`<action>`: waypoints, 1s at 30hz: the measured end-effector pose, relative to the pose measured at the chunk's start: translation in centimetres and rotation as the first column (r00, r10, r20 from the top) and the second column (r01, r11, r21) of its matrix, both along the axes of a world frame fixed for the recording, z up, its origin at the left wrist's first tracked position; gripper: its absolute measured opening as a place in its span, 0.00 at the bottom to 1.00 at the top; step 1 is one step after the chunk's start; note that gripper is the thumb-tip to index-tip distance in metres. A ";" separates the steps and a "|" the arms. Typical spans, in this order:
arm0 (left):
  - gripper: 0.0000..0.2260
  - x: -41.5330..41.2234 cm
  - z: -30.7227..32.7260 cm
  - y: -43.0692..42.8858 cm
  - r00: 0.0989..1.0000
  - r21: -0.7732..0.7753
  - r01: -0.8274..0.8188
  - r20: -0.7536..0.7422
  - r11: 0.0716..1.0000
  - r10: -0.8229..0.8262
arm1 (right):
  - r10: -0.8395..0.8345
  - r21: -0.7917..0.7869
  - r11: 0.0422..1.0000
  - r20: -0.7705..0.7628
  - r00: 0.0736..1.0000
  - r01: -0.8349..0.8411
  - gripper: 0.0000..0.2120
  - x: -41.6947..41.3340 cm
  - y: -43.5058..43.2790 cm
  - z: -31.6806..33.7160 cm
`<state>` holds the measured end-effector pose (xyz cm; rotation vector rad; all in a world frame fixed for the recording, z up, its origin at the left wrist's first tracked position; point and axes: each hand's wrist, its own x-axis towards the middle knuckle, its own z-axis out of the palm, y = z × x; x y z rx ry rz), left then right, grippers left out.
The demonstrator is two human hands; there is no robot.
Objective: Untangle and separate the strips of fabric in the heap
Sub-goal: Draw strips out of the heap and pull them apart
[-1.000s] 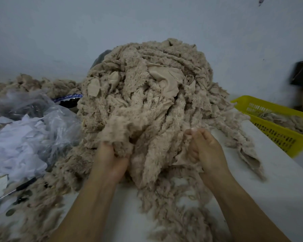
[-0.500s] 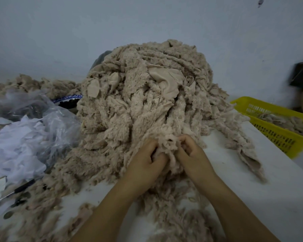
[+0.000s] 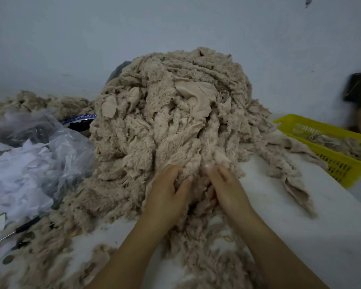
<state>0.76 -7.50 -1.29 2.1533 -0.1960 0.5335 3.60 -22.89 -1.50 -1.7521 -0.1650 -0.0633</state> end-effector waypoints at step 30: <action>0.37 0.0 0.5 0.4 0.962 -0.662 -0.122 -0.263 0.740 -0.077 | 0.292 0.241 0.927 0.012 0.956 -0.286 0.16 -2.4 1.0 0.8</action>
